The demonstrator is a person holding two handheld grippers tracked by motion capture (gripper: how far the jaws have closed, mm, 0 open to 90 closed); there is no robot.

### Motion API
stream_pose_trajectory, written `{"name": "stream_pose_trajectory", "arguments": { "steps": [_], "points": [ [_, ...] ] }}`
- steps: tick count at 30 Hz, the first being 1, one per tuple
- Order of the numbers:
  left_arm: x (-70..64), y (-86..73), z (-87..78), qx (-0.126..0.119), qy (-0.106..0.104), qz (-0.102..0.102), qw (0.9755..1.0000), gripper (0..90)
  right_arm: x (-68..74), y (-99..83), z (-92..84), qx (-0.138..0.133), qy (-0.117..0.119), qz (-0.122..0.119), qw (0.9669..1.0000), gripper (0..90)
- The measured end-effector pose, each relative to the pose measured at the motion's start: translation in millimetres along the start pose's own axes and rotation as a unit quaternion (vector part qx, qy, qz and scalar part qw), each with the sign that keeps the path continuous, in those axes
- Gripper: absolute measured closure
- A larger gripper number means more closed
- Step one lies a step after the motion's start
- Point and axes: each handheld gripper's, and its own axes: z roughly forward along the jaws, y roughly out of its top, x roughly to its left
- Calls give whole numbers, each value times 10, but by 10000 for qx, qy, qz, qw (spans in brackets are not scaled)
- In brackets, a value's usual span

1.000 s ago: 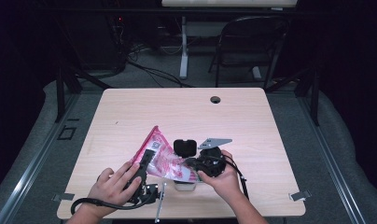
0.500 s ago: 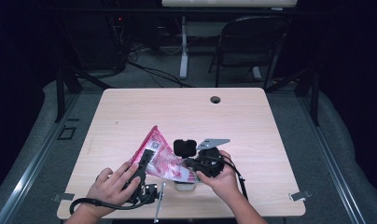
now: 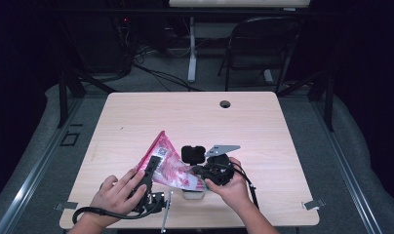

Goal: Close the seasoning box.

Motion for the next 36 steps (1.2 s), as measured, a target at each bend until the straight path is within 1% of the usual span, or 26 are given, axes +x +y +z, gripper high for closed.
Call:
{"name": "stream_pose_trajectory", "arguments": {
  "steps": [4, 10, 15, 16, 18, 19, 21, 23, 24, 26, 27, 28, 29, 30, 31, 35, 36],
  "points": [
    [-4, -2, -5, 8, -25, -36, 10000, 750, -3, 1, -5, 17, 13, -14, 10000, 900],
    [7, 1, -6, -2, 12, -8, 10000, 750, 2, 2, -7, -13, 19, 11, 10000, 900],
    [5, -1, -3, 4, -7, -26, 10000, 750, -4, 2, -11, -24, 26, 11, 10000, 900],
    [-1, -3, -4, 20, -36, -98, 9999, 751, -3, 2, -10, -27, 18, 19, 10000, 900],
    [4, -6, -2, 25, -55, -93, 9999, 750, -3, 1, -9, -21, 31, 18, 10000, 900],
    [3, -8, -2, 9, -3, -79, 10000, 751, -3, 1, -9, -25, 33, 21, 10000, 900],
    [4, -10, -3, 23, -9, -69, 10000, 752, -2, 2, -11, -33, 23, 19, 10000, 900],
    [-12, -23, 1, 49, -91, -175, 9998, 753, -6, 3, -16, -34, 30, 13, 10000, 900],
    [-12, -28, 3, 34, -53, -174, 9998, 753, -7, 3, -20, -35, 25, 19, 10000, 900],
    [-28, -42, 3, 59, -112, -297, 9995, 754, -6, 5, -26, -48, 31, 18, 10000, 900],
    [-25, -46, 4, 48, -80, -279, 9996, 754, -4, 6, -31, -34, 32, 24, 10000, 900],
    [-36, -55, 6, 67, -138, -325, 9994, 754, -4, 7, -33, -46, 23, 26, 10000, 900],
    [-41, -61, 6, 82, -147, -327, 9993, 755, -3, 8, -34, -60, 24, 35, 10000, 900],
    [-42, -67, 9, 68, -114, -320, 9994, 755, -5, 9, -37, -62, 34, 31, 10000, 900],
    [-52, -75, 12, 79, -161, -369, 9992, 755, -3, 10, -39, -73, 28, 32, 10000, 900],
    [-60, -90, 16, 82, -159, -433, 9989, 756, -3, 13, -41, -95, 33, 20, 9999, 900],
    [-69, -101, 17, 105, -201, -514, 9984, 756, 4, 17, -43, -87, 21, 11, 10000, 900]
  ]
}}
